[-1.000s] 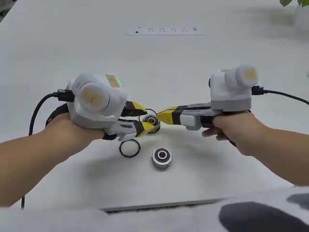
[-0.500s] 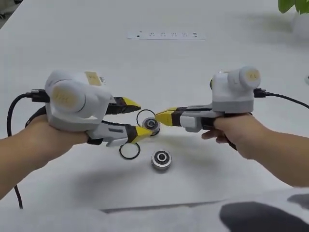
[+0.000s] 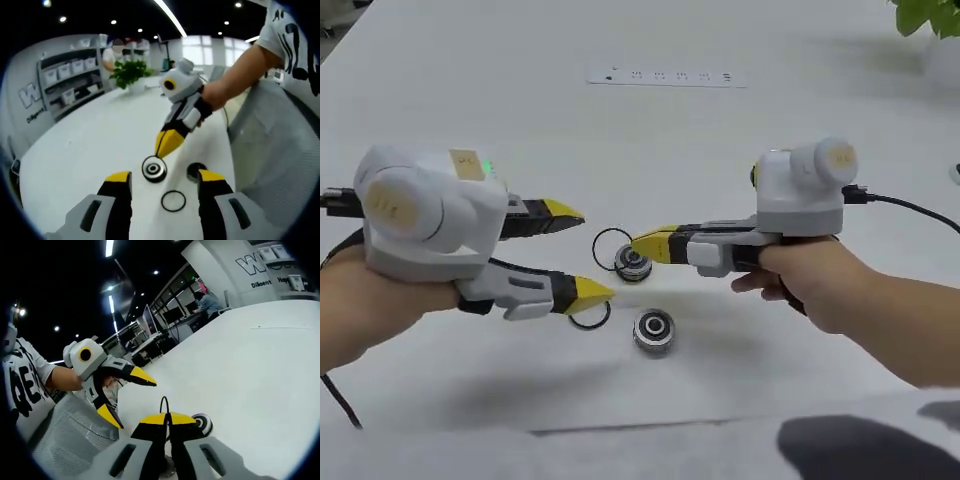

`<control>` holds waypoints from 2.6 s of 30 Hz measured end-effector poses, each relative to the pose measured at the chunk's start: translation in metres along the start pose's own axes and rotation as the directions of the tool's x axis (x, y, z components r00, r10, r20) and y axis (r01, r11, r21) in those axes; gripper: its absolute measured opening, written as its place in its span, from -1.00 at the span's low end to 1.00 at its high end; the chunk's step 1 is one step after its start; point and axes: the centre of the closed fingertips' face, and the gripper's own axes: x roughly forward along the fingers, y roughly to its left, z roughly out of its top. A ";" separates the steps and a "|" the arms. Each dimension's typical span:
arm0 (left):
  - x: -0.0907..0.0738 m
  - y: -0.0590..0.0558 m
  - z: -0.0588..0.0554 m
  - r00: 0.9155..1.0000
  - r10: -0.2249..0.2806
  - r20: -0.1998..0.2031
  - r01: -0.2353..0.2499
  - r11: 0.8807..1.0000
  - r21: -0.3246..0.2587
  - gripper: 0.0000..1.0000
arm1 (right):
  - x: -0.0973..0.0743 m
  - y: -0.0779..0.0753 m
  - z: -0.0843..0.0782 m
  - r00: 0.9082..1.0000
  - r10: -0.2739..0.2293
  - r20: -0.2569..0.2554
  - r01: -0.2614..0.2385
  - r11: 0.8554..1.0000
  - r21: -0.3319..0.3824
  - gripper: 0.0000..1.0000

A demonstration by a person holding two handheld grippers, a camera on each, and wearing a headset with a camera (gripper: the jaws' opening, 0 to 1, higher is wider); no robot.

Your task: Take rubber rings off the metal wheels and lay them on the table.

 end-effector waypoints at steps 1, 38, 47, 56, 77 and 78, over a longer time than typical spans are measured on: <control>-0.002 0.000 -0.001 1.000 0.002 -0.002 -0.002 1.000 0.002 0.08 | 0.001 0.001 -0.001 1.000 0.003 -0.003 -0.003 1.000 0.001 -1.00; -0.027 -0.008 -0.028 0.999 0.027 -0.025 -0.028 0.999 -0.042 0.24 | 0.031 0.018 -0.048 0.982 0.083 -0.167 -0.068 0.993 0.094 -1.00; -0.024 -0.006 -0.035 0.999 0.023 -0.035 -0.025 0.999 -0.045 0.24 | 0.032 0.014 -0.055 0.980 0.082 -0.183 -0.061 0.991 0.118 -1.00; -0.021 -0.006 -0.040 0.999 0.014 -0.044 -0.016 0.998 -0.052 0.23 | 0.032 0.010 -0.058 0.981 0.068 -0.184 -0.043 0.990 0.136 -1.00; -0.021 -0.006 -0.043 0.999 0.014 -0.050 -0.017 0.998 -0.061 0.22 | 0.032 0.011 -0.059 0.982 0.080 -0.168 -0.044 0.977 0.207 -1.00; -0.021 -0.006 -0.044 0.999 0.015 -0.050 -0.018 0.998 -0.062 0.22 | 0.032 0.010 -0.059 0.983 0.079 -0.168 -0.043 0.977 0.210 -1.00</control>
